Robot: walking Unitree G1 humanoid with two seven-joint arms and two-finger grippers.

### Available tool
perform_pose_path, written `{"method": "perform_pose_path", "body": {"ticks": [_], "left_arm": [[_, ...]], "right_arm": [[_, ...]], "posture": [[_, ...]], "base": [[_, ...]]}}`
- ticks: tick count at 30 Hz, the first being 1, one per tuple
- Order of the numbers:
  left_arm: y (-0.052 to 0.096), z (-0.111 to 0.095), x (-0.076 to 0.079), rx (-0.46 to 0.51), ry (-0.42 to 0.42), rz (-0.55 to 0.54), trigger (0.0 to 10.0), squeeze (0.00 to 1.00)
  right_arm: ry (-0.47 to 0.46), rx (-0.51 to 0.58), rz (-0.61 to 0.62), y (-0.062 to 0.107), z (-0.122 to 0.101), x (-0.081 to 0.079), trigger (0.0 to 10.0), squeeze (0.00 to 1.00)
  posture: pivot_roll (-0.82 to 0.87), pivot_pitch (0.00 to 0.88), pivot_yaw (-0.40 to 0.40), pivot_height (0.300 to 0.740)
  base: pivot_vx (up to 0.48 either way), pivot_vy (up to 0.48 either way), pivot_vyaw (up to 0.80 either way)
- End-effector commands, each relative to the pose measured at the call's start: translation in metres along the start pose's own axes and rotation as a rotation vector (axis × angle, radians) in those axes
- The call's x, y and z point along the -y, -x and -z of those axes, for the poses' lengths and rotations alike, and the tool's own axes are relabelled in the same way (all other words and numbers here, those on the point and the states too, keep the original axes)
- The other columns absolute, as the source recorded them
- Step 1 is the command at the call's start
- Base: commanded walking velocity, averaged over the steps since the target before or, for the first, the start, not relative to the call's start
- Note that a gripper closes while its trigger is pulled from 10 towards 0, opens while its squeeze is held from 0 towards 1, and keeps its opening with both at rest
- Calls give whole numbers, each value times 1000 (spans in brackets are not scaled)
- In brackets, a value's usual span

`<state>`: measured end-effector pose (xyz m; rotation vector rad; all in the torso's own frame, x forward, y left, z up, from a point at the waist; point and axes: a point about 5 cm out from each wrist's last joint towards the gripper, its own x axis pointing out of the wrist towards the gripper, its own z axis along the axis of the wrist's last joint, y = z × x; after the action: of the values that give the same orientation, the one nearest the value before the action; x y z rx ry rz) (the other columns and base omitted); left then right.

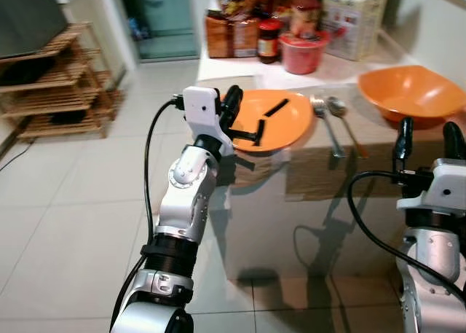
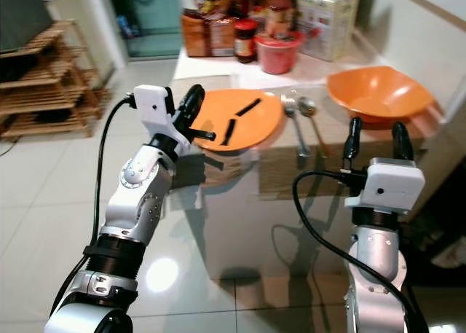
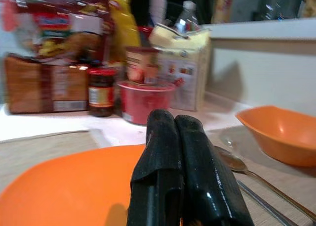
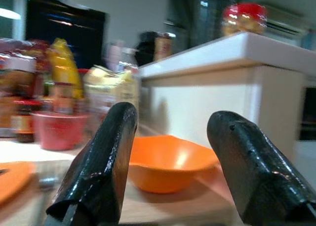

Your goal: Setting the table

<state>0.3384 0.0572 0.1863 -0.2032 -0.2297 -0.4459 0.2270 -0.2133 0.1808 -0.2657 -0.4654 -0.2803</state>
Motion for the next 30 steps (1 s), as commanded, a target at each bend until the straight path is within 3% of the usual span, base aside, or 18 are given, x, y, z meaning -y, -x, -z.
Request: {"method": "perform_pose_path", "body": {"ticks": [1, 12, 20, 30], "left_arm": [[-1, -5, -3, 15, 3, -12, 10000, 0], [-2, -6, -4, 11, 5, -34, 10000, 0], [-6, -10, -7, 15, -12, -61, 10000, 0], [-28, -19, -13, -78, -102, -44, 10000, 0]], "right_arm": [[-25, 2, -15, -3, -3, -7, 10000, 0], [-37, -20, -45, -3, -1, -14, 10000, 0], [-51, -28, -72, -3, -2, -18, 10000, 0], [-192, -139, -59, -4, 4, -26, 10000, 0]], "posture": [[-87, 0, 128, 735], [-81, 0, 124, 735], [-79, 0, 119, 735], [-76, 0, 126, 735]], "base": [[469, 0, 0], [446, 46, 0], [0, 0, 0], [0, 0, 0]]}}
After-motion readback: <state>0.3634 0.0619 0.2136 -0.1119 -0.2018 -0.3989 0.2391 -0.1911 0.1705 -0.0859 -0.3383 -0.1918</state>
